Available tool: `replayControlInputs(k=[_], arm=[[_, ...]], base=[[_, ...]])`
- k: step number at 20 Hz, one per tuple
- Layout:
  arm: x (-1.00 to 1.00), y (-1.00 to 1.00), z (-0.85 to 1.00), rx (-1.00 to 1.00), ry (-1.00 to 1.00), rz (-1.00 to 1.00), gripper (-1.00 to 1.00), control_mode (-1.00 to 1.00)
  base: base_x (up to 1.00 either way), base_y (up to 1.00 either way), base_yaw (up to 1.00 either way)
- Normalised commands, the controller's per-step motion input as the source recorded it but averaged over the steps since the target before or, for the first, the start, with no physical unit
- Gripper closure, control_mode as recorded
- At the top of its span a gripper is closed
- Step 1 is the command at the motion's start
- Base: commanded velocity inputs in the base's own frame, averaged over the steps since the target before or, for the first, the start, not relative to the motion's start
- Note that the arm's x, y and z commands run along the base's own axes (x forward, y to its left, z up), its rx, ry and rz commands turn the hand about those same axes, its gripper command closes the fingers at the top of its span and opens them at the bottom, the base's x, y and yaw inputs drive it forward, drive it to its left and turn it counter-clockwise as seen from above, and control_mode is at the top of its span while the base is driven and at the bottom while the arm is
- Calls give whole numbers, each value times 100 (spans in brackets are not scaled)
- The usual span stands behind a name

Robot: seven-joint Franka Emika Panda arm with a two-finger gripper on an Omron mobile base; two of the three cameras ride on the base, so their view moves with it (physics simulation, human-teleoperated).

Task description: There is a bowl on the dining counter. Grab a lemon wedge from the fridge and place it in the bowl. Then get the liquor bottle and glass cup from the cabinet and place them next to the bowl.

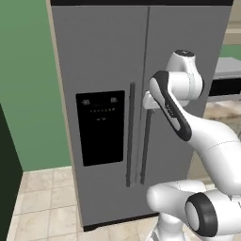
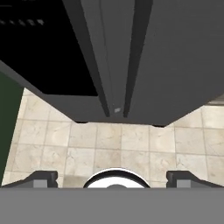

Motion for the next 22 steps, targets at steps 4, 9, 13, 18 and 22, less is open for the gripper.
replayControlInputs(k=[4, 9, 13, 18, 22], arm=[[0, 0, 0, 0, 0, 0, -100, 100], [0, 0, 0, 0, 0, 0, -100, 100], [0, 0, 0, 0, 0, 0, -100, 100], [0, 0, 0, 0, 0, 0, -100, 100], [0, 0, 0, 0, 0, 0, -100, 100]], base=[[-34, -37, 0], [-33, -21, 0], [-38, -16, 0], [-39, -16, 0], [-31, -19, 0]])
